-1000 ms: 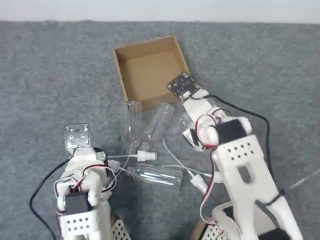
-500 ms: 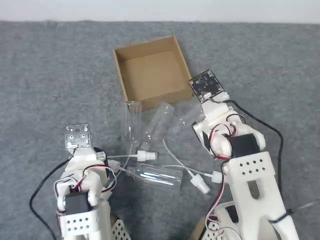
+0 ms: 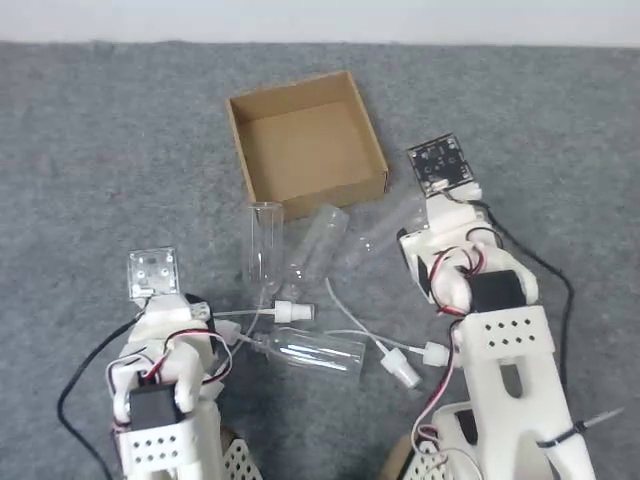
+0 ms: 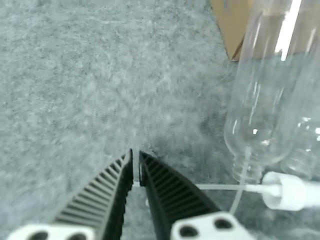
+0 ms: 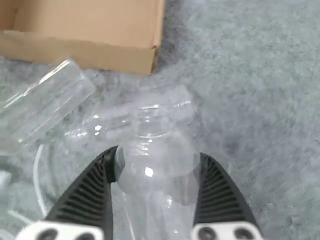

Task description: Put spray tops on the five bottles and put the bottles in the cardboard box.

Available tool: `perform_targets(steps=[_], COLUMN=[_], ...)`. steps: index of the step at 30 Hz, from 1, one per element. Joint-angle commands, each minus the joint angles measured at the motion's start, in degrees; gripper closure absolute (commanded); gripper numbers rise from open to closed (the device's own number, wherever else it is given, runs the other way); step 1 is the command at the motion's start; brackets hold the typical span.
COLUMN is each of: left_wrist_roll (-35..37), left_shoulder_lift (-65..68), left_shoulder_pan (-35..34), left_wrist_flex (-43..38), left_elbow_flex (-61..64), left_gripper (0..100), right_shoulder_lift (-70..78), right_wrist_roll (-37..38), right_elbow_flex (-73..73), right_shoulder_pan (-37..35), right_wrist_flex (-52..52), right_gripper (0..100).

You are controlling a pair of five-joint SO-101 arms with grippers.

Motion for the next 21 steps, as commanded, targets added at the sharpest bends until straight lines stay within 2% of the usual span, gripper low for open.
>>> perform_targets(steps=[1,4,8,12,17,21], left_wrist_roll=[-6.2,-14.1,-19.8,-23.3,-24.6,-25.6], left_shoulder_lift=[-1.1,-1.1,-1.1,-0.9,-0.7,-0.6], left_shoulder_pan=[-0.2,-0.1,0.2,0.3,0.1,0.1], left_wrist_flex=[-0.4,-0.1,-0.1,0.1,6.2,9.4], left_elbow_flex=[-8.0,-11.6,-14.5,-16.2,-19.6,-23.1], left_gripper=[99,99,99,98,87,88], right_shoulder_lift=[-2.7,-2.4,-2.3,-2.3,-2.3,-2.3], right_wrist_roll=[-1.1,-2.7,-3.0,-3.0,-2.8,-2.6], right_elbow_flex=[-0.5,-0.5,-0.5,-0.5,-0.5,-0.5], right_shoulder_pan=[1.8,1.8,1.8,1.8,1.8,1.8], right_wrist_flex=[-2.8,-2.8,-2.8,-2.8,-2.8,-2.8], right_gripper=[97.1,97.1,97.0,97.0,97.0,96.9])
